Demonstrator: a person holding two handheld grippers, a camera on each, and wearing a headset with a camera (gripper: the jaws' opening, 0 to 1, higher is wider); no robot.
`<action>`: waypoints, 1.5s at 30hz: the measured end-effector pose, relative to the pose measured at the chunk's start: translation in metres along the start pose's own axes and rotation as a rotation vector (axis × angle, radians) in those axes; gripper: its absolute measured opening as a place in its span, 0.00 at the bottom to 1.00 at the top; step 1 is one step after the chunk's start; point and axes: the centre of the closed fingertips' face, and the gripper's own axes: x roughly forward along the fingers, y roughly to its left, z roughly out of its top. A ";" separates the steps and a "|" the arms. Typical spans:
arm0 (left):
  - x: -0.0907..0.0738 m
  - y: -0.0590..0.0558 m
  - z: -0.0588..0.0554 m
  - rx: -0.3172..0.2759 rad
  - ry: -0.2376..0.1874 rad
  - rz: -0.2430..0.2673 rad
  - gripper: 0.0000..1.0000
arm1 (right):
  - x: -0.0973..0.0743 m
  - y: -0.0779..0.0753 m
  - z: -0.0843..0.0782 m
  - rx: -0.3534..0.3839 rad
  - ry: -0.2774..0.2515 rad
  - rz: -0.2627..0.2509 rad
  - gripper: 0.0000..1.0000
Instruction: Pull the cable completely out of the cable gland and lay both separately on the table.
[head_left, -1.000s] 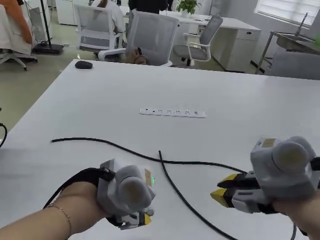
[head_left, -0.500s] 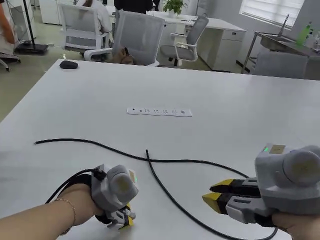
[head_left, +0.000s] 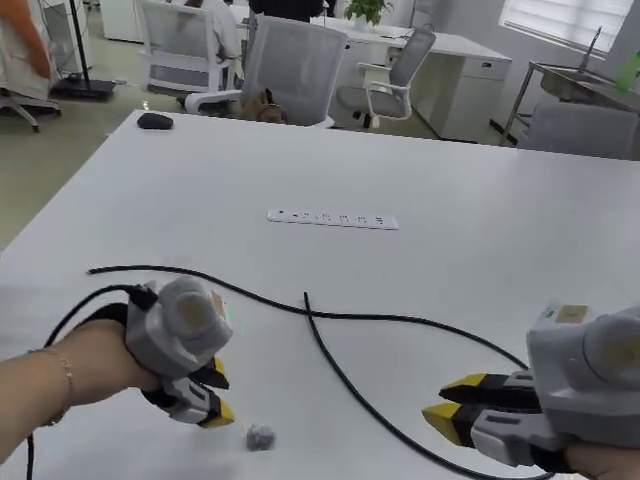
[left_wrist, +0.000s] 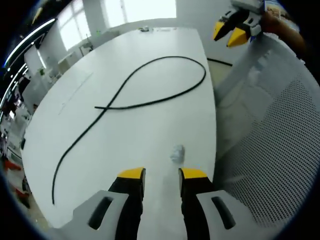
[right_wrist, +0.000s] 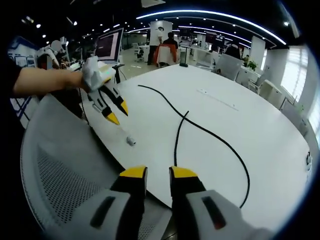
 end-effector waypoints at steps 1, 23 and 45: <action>-0.017 0.002 0.004 -0.030 -0.038 0.029 0.32 | 0.000 0.001 -0.004 -0.001 0.007 0.011 0.19; -0.118 -0.027 -0.054 -0.653 -0.275 0.300 0.56 | -0.002 0.022 -0.023 0.292 0.024 0.139 0.28; -0.102 -0.039 -0.036 -0.609 -0.251 0.235 0.60 | 0.003 0.029 -0.038 0.266 0.118 0.138 0.37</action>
